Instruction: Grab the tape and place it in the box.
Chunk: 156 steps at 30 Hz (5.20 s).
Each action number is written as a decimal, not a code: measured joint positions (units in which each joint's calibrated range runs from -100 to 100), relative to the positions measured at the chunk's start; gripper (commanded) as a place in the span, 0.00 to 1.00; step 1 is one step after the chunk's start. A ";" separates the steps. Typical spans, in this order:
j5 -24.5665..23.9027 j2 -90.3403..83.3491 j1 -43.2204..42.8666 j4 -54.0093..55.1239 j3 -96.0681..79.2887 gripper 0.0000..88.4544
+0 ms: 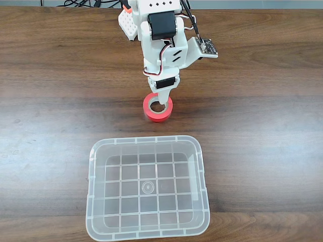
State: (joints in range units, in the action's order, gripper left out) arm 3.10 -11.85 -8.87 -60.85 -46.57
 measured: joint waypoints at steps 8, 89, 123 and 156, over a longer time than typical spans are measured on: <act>0.00 1.42 -0.08 0.00 0.00 0.18; 0.21 46.21 6.54 -21.61 93.05 0.03; -0.21 50.82 6.54 -25.00 99.10 0.14; -1.67 -24.86 6.54 -36.27 37.91 0.01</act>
State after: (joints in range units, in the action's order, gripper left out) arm 1.43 -36.71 -2.33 -97.12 -8.66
